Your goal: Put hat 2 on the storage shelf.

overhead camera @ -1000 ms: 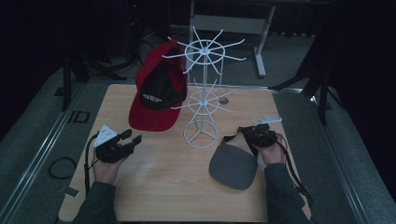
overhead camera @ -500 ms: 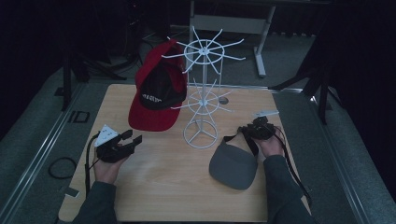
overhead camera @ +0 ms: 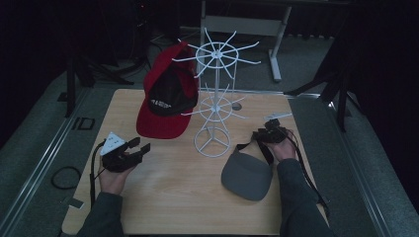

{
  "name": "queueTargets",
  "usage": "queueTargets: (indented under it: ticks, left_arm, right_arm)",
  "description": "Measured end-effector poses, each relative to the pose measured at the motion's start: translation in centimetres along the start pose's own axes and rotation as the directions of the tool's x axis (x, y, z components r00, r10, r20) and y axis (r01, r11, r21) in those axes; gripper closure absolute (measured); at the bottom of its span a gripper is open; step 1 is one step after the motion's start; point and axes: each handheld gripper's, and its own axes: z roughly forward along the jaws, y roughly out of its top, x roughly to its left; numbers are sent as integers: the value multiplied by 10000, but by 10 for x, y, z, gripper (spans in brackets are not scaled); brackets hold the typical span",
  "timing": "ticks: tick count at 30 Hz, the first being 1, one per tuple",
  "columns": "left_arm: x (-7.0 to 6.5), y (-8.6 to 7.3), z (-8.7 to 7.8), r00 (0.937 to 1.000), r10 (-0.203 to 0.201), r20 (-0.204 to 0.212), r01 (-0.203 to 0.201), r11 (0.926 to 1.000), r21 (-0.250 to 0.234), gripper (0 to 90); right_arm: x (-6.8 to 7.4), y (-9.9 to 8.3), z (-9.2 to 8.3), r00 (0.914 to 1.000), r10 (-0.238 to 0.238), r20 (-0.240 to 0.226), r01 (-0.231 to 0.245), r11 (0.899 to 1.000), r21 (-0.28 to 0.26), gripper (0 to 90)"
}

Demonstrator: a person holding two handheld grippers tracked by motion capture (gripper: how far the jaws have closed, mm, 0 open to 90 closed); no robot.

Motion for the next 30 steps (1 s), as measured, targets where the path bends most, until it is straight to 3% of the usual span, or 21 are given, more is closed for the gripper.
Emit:
queueTargets:
  ticks: [6, 13, 22, 26, 30]
  left_arm:
    - [-1, 0, 1, 10000, -9, 2, 9, 10000, 15, 480]
    - [-1, 0, 1, 10000, 3, -13, -3, 10000, 46, 479]
    - [0, -1, 1, 10000, 4, -30, -4, 10000, 51, 479]
    - [0, -1, 2, 10000, -31, -49, 31, 10000, 76, 479]
    - [0, -1, 1, 10000, -37, -80, 38, 10000, 65, 479]
  right_arm:
    - [-1, -4, -1, 9991, -273, -316, 288, 9984, 482, 714]
    - [2, -7, 3, 9968, -788, -141, 799, 9902, 1148, 730]
    - [5, -4, 15, 9961, -761, 436, 667, 9802, 1865, 764]
    - [8, -1, 18, 9976, -496, 483, 399, 9819, 1849, 858]
    - [11, -1, 18, 9971, -388, 657, 268, 9844, 1740, 876]
